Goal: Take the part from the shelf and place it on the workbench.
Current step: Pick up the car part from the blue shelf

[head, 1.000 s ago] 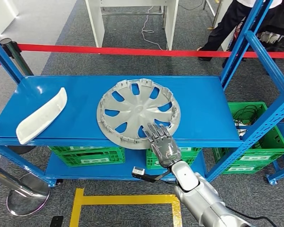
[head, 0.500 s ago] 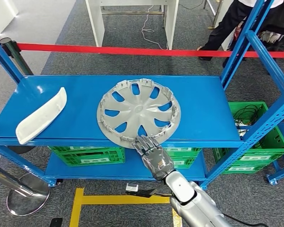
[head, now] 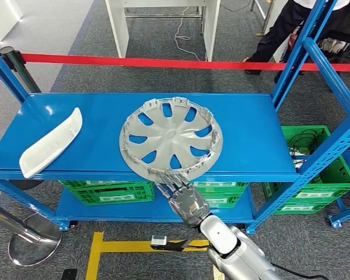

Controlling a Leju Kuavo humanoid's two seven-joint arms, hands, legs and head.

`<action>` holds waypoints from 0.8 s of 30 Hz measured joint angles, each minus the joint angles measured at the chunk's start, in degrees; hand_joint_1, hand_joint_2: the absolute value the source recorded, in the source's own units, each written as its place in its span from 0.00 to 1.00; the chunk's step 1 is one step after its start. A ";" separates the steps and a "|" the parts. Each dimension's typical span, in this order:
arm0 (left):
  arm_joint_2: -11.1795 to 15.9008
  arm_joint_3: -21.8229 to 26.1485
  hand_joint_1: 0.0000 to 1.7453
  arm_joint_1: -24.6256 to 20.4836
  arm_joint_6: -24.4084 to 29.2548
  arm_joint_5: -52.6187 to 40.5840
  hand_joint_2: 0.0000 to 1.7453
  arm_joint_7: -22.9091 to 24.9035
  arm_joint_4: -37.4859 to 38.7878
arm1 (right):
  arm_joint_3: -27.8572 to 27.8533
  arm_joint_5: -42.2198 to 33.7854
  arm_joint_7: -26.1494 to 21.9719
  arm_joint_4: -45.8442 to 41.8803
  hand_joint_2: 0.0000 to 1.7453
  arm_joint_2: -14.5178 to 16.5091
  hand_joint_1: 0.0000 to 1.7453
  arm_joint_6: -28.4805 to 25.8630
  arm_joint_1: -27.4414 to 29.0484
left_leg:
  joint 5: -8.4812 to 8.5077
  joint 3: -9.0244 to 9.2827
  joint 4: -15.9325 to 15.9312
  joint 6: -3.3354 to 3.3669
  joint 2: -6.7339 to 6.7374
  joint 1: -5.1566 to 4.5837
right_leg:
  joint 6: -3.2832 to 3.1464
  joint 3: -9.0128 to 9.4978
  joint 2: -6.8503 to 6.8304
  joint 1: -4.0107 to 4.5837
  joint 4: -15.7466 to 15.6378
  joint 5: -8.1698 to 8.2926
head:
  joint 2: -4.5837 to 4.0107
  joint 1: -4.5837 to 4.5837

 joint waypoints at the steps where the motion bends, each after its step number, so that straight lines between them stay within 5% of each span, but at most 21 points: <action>1: 0.00 0.00 0.00 0.00 0.00 -0.01 1.00 0.00 0.00 | 0.13 -0.03 -0.02 -0.04 1.00 -0.04 0.00 0.02 -0.01 | 0.00 0.00 0.00 0.00 0.00 0.00 | 0.00 0.00 0.00 0.00 0.00 0.00 | 0.00 0.00; 24: -0.02 -0.02 0.00 -0.34 -0.50 -1.96 1.00 0.40 0.00 | 1.38 -2.99 1.31 2.23 1.00 0.90 0.00 0.19 -4.47 | 0.00 -0.01 0.00 0.00 0.00 0.00 | 0.00 0.01 0.00 0.00 0.01 0.00 | 0.00 0.01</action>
